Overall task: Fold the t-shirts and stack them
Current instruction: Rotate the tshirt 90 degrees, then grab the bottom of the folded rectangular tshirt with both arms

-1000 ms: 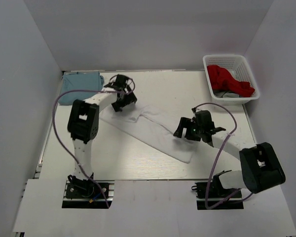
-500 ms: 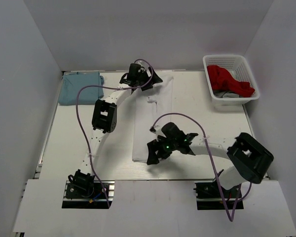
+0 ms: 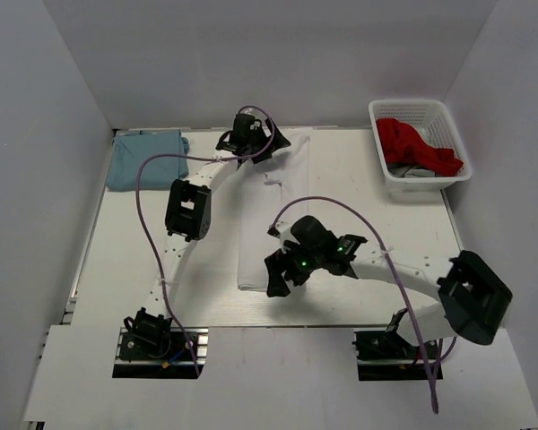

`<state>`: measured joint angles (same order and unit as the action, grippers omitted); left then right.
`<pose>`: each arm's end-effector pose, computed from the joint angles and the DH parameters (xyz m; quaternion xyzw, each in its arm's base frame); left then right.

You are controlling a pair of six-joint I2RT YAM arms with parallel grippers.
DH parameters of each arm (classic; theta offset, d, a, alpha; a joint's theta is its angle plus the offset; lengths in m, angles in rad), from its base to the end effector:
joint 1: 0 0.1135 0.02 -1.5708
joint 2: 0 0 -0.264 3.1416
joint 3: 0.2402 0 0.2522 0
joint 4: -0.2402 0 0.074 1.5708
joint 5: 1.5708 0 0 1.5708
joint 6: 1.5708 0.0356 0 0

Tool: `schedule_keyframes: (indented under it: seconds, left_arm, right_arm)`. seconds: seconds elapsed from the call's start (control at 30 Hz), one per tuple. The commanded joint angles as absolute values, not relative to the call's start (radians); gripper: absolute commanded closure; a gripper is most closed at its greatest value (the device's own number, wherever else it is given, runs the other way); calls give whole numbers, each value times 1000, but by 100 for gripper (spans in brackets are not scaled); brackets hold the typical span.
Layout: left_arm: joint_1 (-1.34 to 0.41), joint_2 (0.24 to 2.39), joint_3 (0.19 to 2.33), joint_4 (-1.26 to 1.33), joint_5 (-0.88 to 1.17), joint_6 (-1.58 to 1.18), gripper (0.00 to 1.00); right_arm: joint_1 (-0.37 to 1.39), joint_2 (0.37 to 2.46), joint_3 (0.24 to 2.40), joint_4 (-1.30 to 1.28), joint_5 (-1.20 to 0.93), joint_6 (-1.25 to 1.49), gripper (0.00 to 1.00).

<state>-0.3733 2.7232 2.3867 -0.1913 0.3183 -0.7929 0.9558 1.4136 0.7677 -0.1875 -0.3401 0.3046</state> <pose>0.5596 -0.2312 0.1422 -0.1011 0.8538 -0.3856 0.3349 0.1534 0.2378 0.1951 -0.3519 0.8515 0.3369 0.1939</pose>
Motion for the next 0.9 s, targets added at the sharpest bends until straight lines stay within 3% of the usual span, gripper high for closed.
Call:
schedule_keyframes:
  seconds: [0.0, 0.4, 0.57, 0.67, 0.77, 0.87]
  left_arm:
    - [-350, 2564, 2359, -332, 152, -732, 0]
    - [-331, 2290, 2253, -455, 118, -574, 0]
    - [-331, 2188, 2148, -613, 140, -494, 0]
    - [-353, 2047, 1866, -606, 109, -515, 0]
    - [-389, 1762, 1312, -414, 150, -577, 0]
    - [-414, 1476, 951, -275, 202, -629, 0]
  right_arm:
    - [962, 1303, 808, -253, -331, 310, 10]
    - [957, 1118, 741, -348, -230, 416, 10]
    - [956, 1094, 693, -351, -71, 549, 10]
    - [945, 1065, 673, -360, 67, 639, 10]
    - [934, 1069, 658, -371, 172, 698, 10]
    - [919, 1101, 634, -354, 184, 718, 10]
